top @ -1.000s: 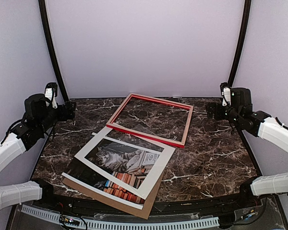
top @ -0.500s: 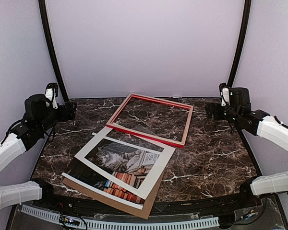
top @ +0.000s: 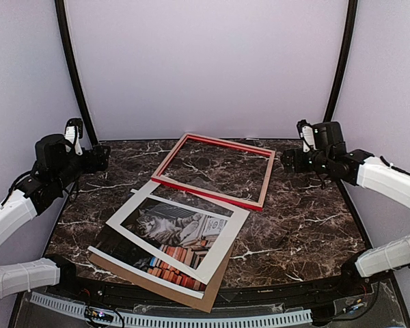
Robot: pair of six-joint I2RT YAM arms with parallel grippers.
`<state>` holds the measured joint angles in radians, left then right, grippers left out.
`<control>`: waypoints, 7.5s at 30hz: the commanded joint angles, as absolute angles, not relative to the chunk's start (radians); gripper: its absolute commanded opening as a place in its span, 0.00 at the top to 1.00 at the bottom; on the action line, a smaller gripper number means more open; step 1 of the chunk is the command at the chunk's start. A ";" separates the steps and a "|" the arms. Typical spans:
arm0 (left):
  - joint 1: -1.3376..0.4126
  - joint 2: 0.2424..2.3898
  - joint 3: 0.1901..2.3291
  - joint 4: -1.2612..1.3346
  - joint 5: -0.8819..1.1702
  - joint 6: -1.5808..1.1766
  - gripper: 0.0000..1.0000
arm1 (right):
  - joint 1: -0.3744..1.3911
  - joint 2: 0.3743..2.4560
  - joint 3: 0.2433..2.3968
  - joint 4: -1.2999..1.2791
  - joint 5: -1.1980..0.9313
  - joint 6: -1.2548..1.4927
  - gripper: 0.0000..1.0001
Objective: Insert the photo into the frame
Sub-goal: Move the frame body to the corner of the board, then pick up the glass panel from the mat board.
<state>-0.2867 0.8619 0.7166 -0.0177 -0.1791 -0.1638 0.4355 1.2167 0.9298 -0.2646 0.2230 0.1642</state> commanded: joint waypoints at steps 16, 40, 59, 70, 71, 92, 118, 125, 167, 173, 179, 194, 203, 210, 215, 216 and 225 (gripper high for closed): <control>-0.295 0.885 0.722 -0.031 -0.106 -0.180 0.01 | 0.676 1.721 1.210 -0.384 -0.010 -0.070 0.02; -0.299 0.899 0.728 -0.037 -0.030 -0.200 0.01 | 0.686 1.951 1.244 -0.445 -0.076 -0.056 0.63; -0.314 0.899 0.726 -0.043 -0.003 -0.217 0.01 | 0.688 1.575 0.831 -0.418 0.073 0.406 0.85; -0.365 1.006 0.803 -0.195 -0.053 -0.290 0.01 | 0.758 1.480 0.728 -0.348 0.066 0.565 0.83; -0.370 1.018 0.805 -0.200 -0.055 -0.294 0.01 | 0.766 1.483 0.735 -0.349 0.067 0.561 0.82; -0.537 1.155 0.657 -0.187 -0.047 -0.553 0.01 | 0.839 1.529 0.932 -0.396 0.116 0.452 0.35; -0.756 1.287 0.516 0.068 0.062 -0.894 0.06 | 0.762 1.935 1.269 -0.370 -0.044 0.271 0.16; -0.779 1.324 0.501 0.116 0.077 -0.941 0.07 | 0.748 1.958 1.254 -0.360 -0.087 0.270 0.16; -0.578 1.264 0.410 0.092 -0.040 -0.929 0.09 | 0.741 1.972 1.166 -0.040 -0.462 0.553 0.44; -0.578 1.146 0.409 -0.017 -0.019 -0.939 0.05 | 0.723 1.995 1.187 -0.058 -0.443 0.550 0.41; -0.580 1.058 0.395 -0.100 0.042 -0.964 0.04 | 0.717 2.022 1.218 -0.080 -0.447 0.537 0.38; -0.589 1.159 0.309 0.090 0.163 -1.051 0.09 | 0.704 2.051 1.273 -0.113 -0.522 0.530 0.45; -0.589 1.190 0.288 0.150 0.150 -1.069 0.10 | 0.686 2.000 1.266 -0.078 -0.598 0.533 0.54; -0.588 1.207 0.272 0.174 0.139 -1.071 0.10 | 0.673 1.950 1.223 -0.046 -0.692 0.523 0.62; -0.589 1.210 0.272 0.182 0.125 -1.063 0.10 | 0.660 1.905 1.182 -0.049 -0.784 0.469 0.65; -0.589 1.211 0.271 0.183 0.123 -1.062 0.10 | 0.656 1.898 1.177 -0.055 -0.794 0.455 0.66; -0.596 1.216 0.269 0.210 0.115 -1.049 0.10 | 0.650 1.887 1.174 -0.093 -0.829 0.417 0.76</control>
<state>-0.5873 1.1904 0.3050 0.2676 0.1146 -1.0584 0.6518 1.9110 1.1740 -0.0994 -0.7776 0.4427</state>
